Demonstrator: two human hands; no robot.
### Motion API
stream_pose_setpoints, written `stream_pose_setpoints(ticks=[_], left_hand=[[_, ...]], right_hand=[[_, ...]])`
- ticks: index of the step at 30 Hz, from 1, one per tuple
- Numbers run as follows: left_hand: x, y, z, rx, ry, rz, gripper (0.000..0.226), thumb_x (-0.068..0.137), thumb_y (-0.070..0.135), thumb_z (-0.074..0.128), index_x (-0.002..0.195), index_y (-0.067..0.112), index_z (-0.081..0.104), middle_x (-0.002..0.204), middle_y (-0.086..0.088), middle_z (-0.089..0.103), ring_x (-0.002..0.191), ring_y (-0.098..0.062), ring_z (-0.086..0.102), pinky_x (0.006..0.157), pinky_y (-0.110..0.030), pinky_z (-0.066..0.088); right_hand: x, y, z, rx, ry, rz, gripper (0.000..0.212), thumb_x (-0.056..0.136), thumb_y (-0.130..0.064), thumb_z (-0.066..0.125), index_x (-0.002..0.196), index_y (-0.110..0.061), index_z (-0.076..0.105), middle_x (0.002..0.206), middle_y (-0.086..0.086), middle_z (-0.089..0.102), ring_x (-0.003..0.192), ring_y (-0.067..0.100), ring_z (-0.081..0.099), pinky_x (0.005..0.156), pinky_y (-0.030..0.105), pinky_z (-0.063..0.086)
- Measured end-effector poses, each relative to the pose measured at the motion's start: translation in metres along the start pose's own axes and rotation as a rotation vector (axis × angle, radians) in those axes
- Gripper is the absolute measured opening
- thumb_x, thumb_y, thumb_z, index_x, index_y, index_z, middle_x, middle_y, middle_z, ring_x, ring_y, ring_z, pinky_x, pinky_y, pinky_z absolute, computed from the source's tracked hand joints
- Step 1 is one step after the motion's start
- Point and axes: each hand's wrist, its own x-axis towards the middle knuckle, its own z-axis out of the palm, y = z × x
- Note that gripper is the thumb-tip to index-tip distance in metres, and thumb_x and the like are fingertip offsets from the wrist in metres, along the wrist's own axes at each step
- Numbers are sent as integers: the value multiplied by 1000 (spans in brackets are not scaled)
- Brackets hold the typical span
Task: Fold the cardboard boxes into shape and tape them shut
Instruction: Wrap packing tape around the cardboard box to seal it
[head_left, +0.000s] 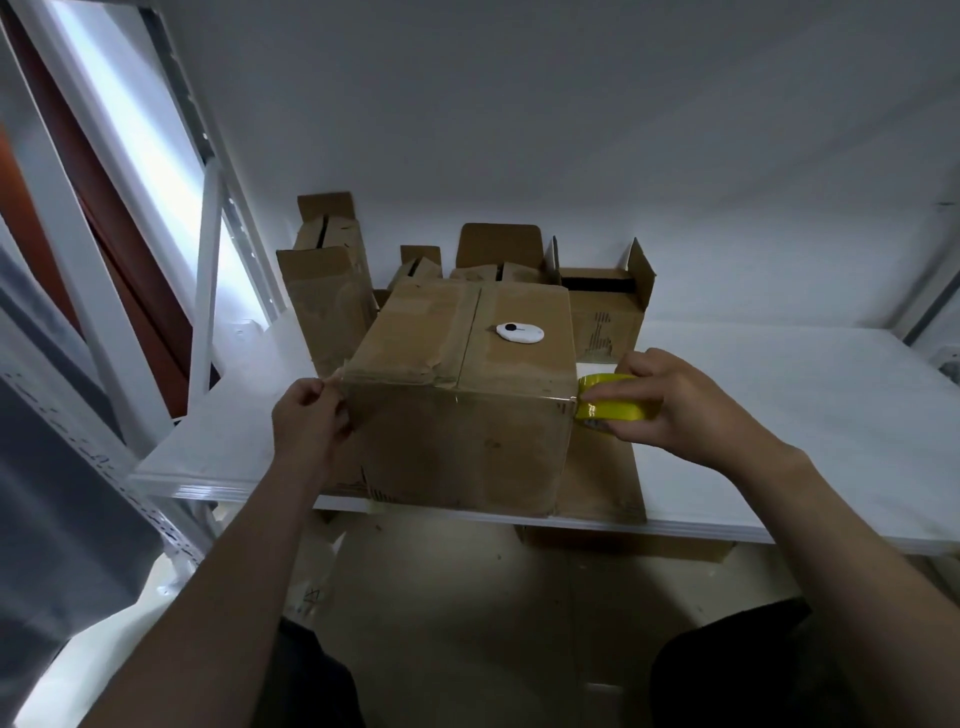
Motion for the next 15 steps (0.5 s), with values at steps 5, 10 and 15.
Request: stream_pose_setpoints(ticks=[5,10,15], left_hand=[[-4,4,6,149,74,-10,37,100,36,60,128,13,54,127,-6,60,116,-27,58,95,-37,53],[-59,22,53,419,52,1086,29,101,11,50,129,5,59,132,-9,59,129,-15,48,112,-30,37],[-126,10,126,1108,-599,1144,69,105,51,30,160,10,18,168,-5,20,156,-16,9,127,-45,3]], right_hand=[[-3,-8,6,0,27,-17,43,81,-24,84,122,-32,72,108,3,64,94,15,50,73,30,44],[-4,-8,7,18,28,-11,42,83,-25,81,123,-32,72,108,3,63,95,15,51,75,33,48],[-5,-10,7,-5,48,-7,38,86,-36,71,125,-32,71,102,1,61,87,9,46,71,27,44]])
